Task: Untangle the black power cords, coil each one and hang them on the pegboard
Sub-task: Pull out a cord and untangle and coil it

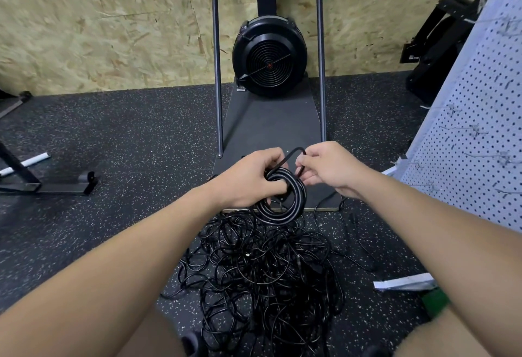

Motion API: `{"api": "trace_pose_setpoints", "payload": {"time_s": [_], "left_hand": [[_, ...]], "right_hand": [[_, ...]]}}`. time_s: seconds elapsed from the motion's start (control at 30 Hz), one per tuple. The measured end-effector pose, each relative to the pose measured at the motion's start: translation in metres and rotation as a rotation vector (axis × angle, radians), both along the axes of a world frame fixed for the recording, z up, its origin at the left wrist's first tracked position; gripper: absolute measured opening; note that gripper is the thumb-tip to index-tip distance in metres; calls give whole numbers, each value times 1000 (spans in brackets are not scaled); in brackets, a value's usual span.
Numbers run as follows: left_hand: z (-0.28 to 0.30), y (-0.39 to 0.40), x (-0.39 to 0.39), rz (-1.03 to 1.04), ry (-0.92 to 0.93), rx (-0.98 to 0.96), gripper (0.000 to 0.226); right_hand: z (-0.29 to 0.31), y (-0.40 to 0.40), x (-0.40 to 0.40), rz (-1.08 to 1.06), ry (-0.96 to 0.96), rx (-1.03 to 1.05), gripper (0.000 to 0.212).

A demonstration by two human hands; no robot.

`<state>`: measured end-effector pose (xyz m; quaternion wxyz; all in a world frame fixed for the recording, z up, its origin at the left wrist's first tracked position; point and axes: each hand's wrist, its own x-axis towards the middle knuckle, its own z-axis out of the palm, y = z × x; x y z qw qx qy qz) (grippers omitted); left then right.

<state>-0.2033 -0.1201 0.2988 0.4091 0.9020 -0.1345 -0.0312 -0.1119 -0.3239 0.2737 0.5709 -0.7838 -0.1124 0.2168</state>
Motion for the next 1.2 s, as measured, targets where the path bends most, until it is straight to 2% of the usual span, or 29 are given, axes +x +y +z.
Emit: {"api": "trace_pose_setpoints", "payload": {"time_s": [0.1, 0.23, 0.37, 0.53, 0.63, 0.77, 0.9, 0.97, 1.1, 1.2], "left_hand": [[-2, 1, 0, 4, -24, 23, 16], [-1, 1, -1, -7, 9, -24, 9], [3, 2, -3, -4, 11, -51, 8], [4, -1, -1, 44, -98, 11, 18], [5, -1, 1, 108, -129, 67, 15], [5, 5, 7, 241, -179, 121, 21], [1, 6, 10, 269, -155, 141, 25], [-1, 7, 11, 271, -156, 185, 24], [-9, 11, 11, 264, -134, 268, 29], [-18, 15, 10, 240, -90, 305, 34]], "right_hand": [[-1, -4, 2, 50, 130, 41, 22], [-2, -7, 4, 125, 118, -7, 18], [-2, -4, 0, 198, 153, 6, 23], [0, 1, -8, 309, 244, 25, 29], [1, 8, -13, 341, 268, 160, 37], [6, 14, -15, 364, 432, 432, 50], [10, 16, -23, 407, 242, 263, 39], [5, 14, -22, 442, 200, 204, 42], [4, 6, -17, 466, 219, 54, 60], [12, 1, -24, 536, 57, -284, 85]]}}
